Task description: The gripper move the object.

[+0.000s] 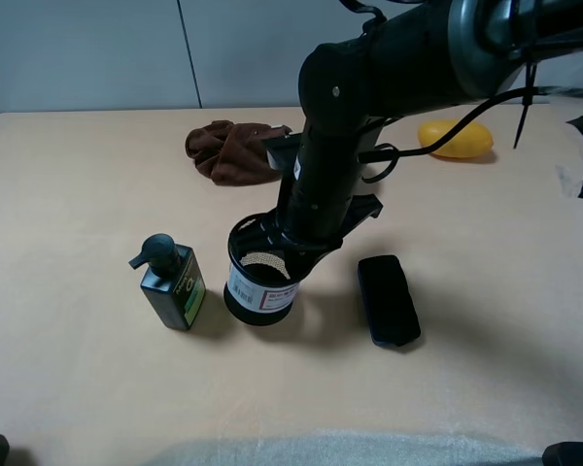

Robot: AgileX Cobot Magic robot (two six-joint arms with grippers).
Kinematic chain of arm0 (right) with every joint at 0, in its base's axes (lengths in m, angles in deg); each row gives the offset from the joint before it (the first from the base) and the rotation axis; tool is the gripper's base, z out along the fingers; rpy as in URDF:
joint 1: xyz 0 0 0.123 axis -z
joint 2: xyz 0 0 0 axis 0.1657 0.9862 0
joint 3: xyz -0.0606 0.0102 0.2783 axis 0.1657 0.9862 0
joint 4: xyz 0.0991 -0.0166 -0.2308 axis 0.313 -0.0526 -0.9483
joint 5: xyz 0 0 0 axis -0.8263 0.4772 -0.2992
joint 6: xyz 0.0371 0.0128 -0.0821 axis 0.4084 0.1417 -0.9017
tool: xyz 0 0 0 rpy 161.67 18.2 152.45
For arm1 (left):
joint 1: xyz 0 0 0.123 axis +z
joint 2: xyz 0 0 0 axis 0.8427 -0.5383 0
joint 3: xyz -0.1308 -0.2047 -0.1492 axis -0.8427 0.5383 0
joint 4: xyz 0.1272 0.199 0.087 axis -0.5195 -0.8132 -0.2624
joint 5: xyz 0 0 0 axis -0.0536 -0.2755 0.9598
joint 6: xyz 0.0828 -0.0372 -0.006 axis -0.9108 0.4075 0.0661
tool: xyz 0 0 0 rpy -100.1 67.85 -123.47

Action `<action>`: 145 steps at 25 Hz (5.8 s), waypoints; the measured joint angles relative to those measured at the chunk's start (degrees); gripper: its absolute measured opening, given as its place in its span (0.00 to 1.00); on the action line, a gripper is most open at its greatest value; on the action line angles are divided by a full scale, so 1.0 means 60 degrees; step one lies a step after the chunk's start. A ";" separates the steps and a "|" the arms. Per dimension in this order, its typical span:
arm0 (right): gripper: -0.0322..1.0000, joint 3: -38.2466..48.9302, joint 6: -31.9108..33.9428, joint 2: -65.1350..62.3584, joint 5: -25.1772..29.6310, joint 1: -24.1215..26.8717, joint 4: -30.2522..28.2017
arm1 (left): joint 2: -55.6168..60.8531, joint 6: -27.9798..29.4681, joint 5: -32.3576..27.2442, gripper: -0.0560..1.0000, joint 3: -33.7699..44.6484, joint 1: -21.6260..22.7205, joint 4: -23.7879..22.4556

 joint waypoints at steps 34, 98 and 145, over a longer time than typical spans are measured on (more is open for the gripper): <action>0.52 -0.0347 0.0000 0.0055 0.0184 0.0000 0.0086 | 0.0000 0.0000 0.0000 0.99 0.0000 0.0000 0.0000; 0.70 -0.1134 -0.1318 -0.7814 0.4287 -0.0048 -0.3589 | 0.0000 0.0000 0.0000 0.99 0.0000 0.0000 0.0000; 0.70 0.5465 -0.2289 -1.7616 0.2431 0.8498 -0.2342 | 0.0000 0.0000 0.0000 0.99 0.0000 0.0000 0.0000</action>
